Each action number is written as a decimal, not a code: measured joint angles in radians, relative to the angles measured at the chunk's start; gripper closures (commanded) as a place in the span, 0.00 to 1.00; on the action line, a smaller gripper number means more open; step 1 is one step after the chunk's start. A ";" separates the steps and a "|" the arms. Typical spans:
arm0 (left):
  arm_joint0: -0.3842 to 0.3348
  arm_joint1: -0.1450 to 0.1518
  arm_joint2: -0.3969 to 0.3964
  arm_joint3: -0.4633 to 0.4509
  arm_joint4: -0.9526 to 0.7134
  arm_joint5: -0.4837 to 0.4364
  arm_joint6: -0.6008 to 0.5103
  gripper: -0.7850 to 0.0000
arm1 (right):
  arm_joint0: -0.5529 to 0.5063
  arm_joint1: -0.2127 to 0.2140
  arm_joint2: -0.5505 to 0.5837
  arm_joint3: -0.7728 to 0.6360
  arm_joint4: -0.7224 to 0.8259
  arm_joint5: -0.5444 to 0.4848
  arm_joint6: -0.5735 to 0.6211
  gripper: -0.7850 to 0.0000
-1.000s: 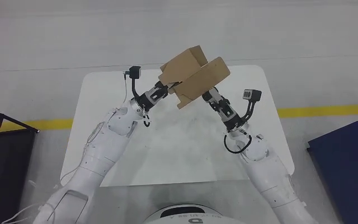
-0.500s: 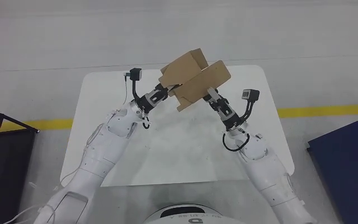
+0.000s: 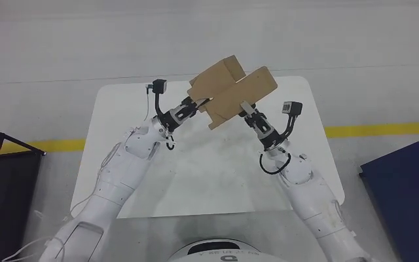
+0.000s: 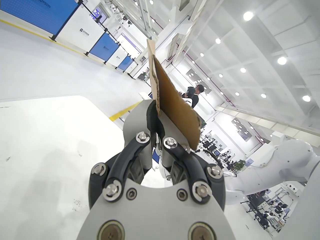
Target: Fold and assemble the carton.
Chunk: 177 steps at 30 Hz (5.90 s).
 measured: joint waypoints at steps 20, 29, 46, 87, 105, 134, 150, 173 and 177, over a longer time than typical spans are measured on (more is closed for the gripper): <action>0.125 0.139 -0.399 -0.119 -0.125 0.029 -0.396 0.00 | 0.067 0.056 0.118 0.056 -0.520 -0.232 0.241 1.00; 0.121 0.141 -0.414 -0.121 -0.174 0.037 -0.376 0.00 | 0.066 0.058 0.117 0.055 -0.519 -0.235 0.266 1.00; -0.059 0.198 -0.149 -0.178 0.045 0.117 -0.709 0.53 | 0.071 0.109 0.128 -0.127 -0.542 -0.186 0.591 1.00; -0.444 0.404 0.578 -0.096 -0.133 -0.087 -0.506 1.00 | 0.100 0.178 0.020 -0.231 -0.484 -0.137 0.679 0.41; -0.346 0.392 0.487 0.048 -0.193 -0.159 -0.192 1.00 | -0.006 0.203 0.177 -0.405 -0.837 -0.045 0.391 0.00; -0.373 0.309 0.459 0.056 -0.222 -0.038 -0.192 1.00 | 0.145 0.183 -0.163 -0.458 -0.933 -0.104 0.419 0.00; -0.291 0.309 0.329 0.139 -0.639 -0.173 -0.228 1.00 | -0.080 0.227 0.205 -0.483 -1.083 -0.020 0.085 0.00; -0.224 0.282 0.280 0.067 -0.960 -0.011 -0.581 1.00 | 0.040 0.191 0.034 -0.415 -1.363 0.214 -0.113 0.08; -0.218 0.272 0.268 0.071 -0.979 0.003 -0.596 1.00 | 0.059 0.188 0.028 -0.406 -1.310 0.156 -0.160 0.09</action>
